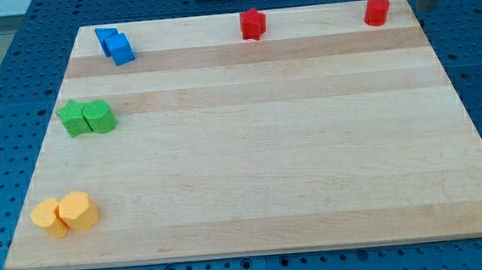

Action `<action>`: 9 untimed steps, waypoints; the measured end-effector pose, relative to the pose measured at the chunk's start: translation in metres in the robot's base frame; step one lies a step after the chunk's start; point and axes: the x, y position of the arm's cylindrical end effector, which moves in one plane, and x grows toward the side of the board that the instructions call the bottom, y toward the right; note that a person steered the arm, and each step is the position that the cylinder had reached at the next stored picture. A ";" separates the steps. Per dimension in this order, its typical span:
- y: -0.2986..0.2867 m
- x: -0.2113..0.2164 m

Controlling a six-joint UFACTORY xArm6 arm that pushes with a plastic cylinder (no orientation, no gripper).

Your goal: Push the red circle into the red star on the top center of the board

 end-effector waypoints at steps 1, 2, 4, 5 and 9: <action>-0.067 0.000; -0.132 0.000; -0.107 0.013; -0.103 0.030; -0.227 0.016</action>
